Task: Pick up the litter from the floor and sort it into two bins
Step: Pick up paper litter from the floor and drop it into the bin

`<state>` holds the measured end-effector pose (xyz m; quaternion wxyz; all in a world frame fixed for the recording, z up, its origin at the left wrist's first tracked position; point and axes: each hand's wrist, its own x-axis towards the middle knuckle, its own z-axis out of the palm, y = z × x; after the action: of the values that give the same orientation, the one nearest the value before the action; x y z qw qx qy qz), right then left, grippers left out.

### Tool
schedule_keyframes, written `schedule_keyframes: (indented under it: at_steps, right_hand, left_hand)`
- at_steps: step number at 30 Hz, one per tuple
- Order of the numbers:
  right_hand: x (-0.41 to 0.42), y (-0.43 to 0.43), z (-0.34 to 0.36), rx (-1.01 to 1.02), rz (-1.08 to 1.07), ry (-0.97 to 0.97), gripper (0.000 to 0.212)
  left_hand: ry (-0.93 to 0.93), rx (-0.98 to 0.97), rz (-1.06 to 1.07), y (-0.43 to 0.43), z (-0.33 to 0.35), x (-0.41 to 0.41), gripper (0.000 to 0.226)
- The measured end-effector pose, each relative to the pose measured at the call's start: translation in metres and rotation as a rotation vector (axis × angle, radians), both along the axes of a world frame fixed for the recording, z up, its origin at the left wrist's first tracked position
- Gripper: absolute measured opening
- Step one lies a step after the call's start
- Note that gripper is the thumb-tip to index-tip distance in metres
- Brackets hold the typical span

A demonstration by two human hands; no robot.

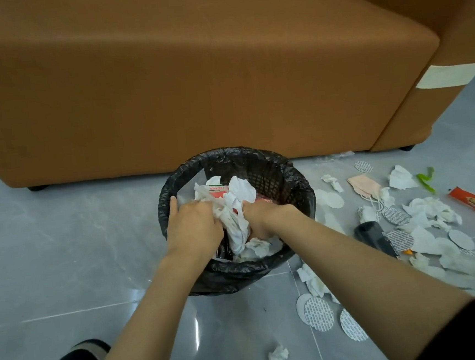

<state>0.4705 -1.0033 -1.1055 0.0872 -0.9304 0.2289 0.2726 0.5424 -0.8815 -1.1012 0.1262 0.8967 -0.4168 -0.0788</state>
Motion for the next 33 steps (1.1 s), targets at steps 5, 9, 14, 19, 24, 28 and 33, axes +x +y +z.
schedule_keyframes:
  at_steps: [5, 9, 14, 19, 24, 28, 33]
  right_hand:
    - [-0.008, 0.001, 0.0, 0.035, -0.01, 0.013, 0.054]
    - [-0.017, -0.003, 0.001, 0.067, -0.017, -0.11, 0.063]
    - [-0.032, -0.009, 0.017, 0.13, -0.08, -0.368, 0.094]
    - [-0.07, -0.022, 0.039, 0.073, -0.153, -0.557, 0.079]
    - [-0.108, -0.027, 0.038, 0.128, -0.306, -0.731, 0.072]
    - [-0.136, -0.026, 0.03, 0.145, -0.441, -0.848, 0.054]
    - [-0.152, -0.022, 0.02, 0.17, -0.561, -0.95, 0.043]
  left_hand:
    - [0.057, -0.166, 0.064, 0.0, 0.003, -0.011, 0.063]
    - [0.032, -0.295, 0.02, -0.006, 0.013, -0.023, 0.062]
    - [0.04, -0.343, -0.024, -0.009, 0.026, -0.028, 0.043]
    - [-0.011, -0.34, -0.01, -0.016, 0.038, -0.035, 0.047]
    - [-0.109, -0.414, -0.059, -0.03, 0.047, -0.051, 0.052]
    - [-0.101, -0.428, -0.105, -0.042, 0.049, -0.069, 0.048]
    - [-0.106, -0.43, -0.119, -0.045, 0.046, -0.077, 0.046]
